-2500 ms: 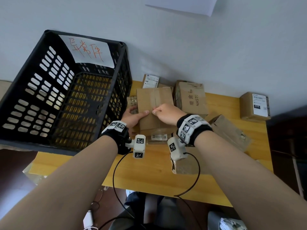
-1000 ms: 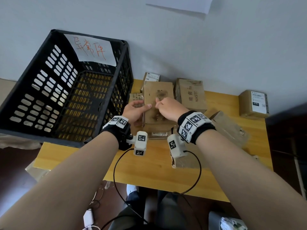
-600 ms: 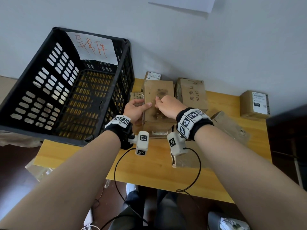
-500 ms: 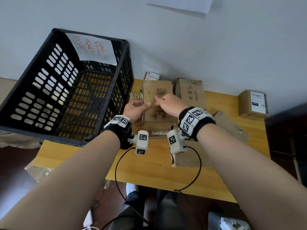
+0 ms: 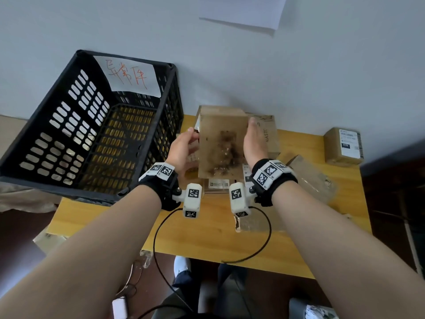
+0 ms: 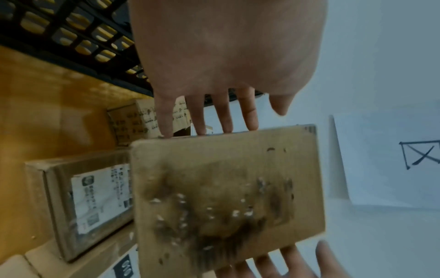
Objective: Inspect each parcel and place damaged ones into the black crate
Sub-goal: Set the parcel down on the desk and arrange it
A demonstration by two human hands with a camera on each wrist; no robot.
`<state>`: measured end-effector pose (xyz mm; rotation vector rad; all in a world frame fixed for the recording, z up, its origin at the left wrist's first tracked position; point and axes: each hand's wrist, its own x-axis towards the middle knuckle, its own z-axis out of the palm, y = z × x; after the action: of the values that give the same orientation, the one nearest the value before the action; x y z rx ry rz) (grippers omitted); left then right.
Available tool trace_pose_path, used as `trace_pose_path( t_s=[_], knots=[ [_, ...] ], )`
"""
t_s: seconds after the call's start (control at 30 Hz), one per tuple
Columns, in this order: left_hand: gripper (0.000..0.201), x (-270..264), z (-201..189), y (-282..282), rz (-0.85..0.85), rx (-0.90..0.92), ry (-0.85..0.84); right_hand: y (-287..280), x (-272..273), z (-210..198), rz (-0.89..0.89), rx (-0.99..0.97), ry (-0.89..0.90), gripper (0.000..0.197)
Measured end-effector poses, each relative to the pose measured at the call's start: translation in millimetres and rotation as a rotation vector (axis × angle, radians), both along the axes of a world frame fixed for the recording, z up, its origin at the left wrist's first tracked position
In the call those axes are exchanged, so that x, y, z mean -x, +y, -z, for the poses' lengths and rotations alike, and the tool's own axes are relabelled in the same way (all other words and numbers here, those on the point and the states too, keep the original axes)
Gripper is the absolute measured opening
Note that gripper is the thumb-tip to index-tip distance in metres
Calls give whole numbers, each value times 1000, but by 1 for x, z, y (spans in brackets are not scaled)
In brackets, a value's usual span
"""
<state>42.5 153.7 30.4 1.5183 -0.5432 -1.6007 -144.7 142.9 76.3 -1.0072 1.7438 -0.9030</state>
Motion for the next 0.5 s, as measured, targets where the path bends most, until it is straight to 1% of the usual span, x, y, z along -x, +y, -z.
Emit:
trace_pose_path(
  t_s=[0.03, 0.1, 0.17, 0.27, 0.33, 0.37, 0.43, 0.47, 0.5],
  knots=[
    [37, 1, -3, -2, -25, -4, 7, 0, 2, 0, 35, 20, -28, 61],
    [44, 3, -8, -3, -14, -8, -10, 0, 2, 3, 97, 13, -66, 67],
    [44, 8, -10, 0, 30, -7, -63, 2, 1, 7, 70, -32, -37, 70],
    [41, 12, -4, 3, 72, 15, -151, 3, 8, 13, -71, -81, 56, 55],
    [44, 13, -3, 0, 65, -21, -176, -2, 11, 17, -133, -145, 83, 37],
    [46, 13, -4, -2, 61, -55, -175, -4, 11, 15, -146, -157, 103, 33],
    [46, 12, -6, -7, 73, -130, -163, -10, 10, 6, -158, -72, 190, 30],
    [46, 11, -6, -9, 92, -150, -157, -12, 8, 0, -181, 20, 253, 32],
    [44, 10, -7, -10, 114, -162, -151, -11, 5, -7, -237, 97, 312, 39]
  ],
)
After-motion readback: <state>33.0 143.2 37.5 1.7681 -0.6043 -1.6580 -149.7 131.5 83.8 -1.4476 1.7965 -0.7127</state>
